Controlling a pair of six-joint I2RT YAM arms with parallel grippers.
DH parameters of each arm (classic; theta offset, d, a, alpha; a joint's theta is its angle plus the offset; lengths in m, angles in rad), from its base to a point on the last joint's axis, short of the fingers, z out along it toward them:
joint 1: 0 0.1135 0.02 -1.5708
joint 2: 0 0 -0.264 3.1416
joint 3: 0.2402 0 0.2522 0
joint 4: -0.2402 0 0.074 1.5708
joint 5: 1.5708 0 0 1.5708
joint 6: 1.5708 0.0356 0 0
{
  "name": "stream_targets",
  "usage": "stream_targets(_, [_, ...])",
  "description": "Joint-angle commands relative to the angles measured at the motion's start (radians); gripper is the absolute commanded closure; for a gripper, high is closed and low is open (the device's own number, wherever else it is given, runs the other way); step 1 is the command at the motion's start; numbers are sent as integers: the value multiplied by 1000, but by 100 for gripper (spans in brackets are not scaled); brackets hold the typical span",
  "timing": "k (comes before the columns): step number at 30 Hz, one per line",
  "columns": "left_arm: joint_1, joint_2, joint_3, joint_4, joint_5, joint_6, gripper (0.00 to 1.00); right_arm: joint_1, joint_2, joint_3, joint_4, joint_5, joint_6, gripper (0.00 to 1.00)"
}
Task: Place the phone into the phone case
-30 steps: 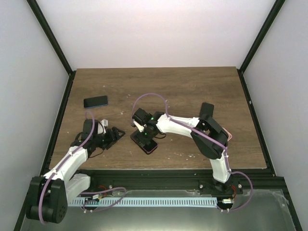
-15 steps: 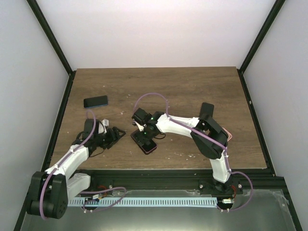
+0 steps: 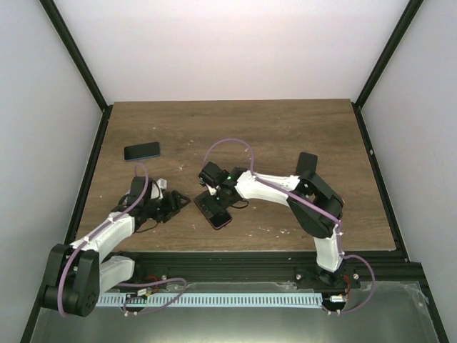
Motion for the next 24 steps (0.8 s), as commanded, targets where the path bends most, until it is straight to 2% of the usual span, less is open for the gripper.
stream_targets(1, [-32, 22, 21, 30, -4, -7, 33, 1, -72, -45, 23, 17, 18, 12])
stream_targets(5, [-56, 52, 29, 56, -19, -15, 39, -21, -114, -101, 65, -13, 24, 19])
stream_targets(8, [-64, 94, 36, 80, -20, -20, 46, -33, -127, -135, 96, -29, 26, 20])
stream_targets(14, [-79, 158, 50, 132, -12, -32, 50, -77, -151, -220, 203, -140, 34, 25])
stream_targets(17, [-83, 185, 53, 142, -8, -36, 51, -92, -155, -251, 236, -174, 45, 33])
stream_targets(24, [-94, 212, 40, 175, -7, -48, 54, -93, -159, -325, 323, -252, 106, 59])
